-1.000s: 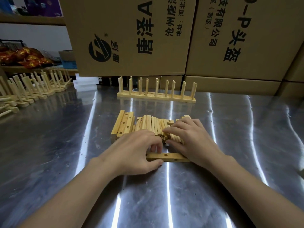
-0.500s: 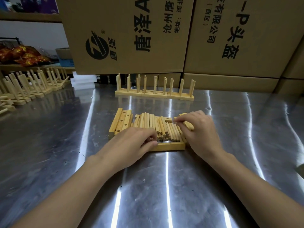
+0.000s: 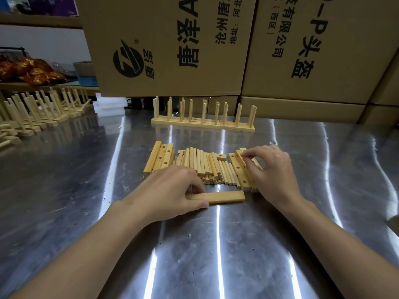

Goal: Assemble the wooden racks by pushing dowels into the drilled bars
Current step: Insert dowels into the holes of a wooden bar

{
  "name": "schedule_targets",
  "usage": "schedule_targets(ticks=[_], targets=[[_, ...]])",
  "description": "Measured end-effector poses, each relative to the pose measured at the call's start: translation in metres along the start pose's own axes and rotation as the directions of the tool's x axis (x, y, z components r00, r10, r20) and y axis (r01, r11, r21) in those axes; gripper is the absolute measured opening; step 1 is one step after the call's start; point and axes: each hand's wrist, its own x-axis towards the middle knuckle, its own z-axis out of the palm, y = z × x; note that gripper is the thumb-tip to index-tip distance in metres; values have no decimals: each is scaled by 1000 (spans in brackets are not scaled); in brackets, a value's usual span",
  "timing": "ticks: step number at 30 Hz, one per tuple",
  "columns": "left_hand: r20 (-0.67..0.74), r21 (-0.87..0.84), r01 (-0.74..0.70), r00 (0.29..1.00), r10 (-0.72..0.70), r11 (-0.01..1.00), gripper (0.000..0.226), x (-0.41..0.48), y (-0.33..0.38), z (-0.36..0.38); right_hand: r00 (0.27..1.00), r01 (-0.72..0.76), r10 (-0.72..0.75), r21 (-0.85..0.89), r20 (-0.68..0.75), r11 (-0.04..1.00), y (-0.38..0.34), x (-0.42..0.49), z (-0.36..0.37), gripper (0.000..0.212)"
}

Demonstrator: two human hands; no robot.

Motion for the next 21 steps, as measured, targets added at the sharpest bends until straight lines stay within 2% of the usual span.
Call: schedule_targets(ticks=[3, 8, 14, 19, 21], targets=[[-19, -131, -2, 1000, -1, 991, 24, 0, 4, 0, 1000, -2, 2, -12, 5, 1000, 0, 0, -1, 11], [69, -371, 41, 997, -17, 928, 26, 0, 6, -6, 1000, 12, -12, 14, -4, 1000, 2, 1, -2, 10], [290, -318, 172, 954, -77, 932, 21, -4, -5, -18, 1000, -1, 1, 11, 6, 1000, 5, 0, -4, 10], [302, -345, 176, 951, -69, 922, 14, -4, -7, -18, 999, 7, -8, 29, 34, 1000, 3, -1, -4, 11], [293, -346, 182, 953, -79, 921, 13, -3, -7, -17, 995, 38, -43, 50, 88, 998, 3, -1, -5, 11]])
